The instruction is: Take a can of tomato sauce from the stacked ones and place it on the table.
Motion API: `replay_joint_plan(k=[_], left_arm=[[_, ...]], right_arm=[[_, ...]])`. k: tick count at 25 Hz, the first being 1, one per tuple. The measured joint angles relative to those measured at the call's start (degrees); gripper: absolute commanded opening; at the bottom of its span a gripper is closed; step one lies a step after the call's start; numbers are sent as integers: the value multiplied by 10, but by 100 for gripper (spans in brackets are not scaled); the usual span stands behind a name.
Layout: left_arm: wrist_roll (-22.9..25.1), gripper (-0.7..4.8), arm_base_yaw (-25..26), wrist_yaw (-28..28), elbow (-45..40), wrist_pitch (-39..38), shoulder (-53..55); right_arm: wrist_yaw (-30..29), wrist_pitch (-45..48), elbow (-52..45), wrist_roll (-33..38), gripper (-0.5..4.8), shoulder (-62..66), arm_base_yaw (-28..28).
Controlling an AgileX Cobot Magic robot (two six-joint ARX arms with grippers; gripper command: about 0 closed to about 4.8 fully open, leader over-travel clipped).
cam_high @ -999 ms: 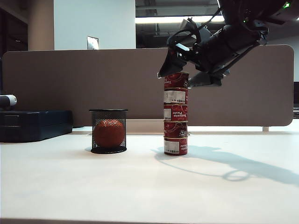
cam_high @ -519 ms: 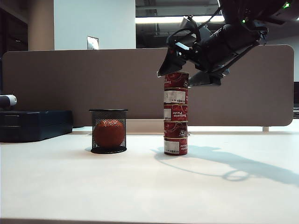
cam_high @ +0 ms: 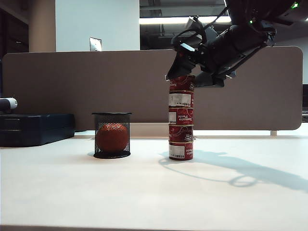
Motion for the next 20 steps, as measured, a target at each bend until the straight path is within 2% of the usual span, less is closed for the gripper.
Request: replay_joint_plan(k=[20], left_arm=[[0, -5, 0, 0, 0, 0, 0]], right_arm=[[0, -2, 29, 0, 324, -18, -2]])
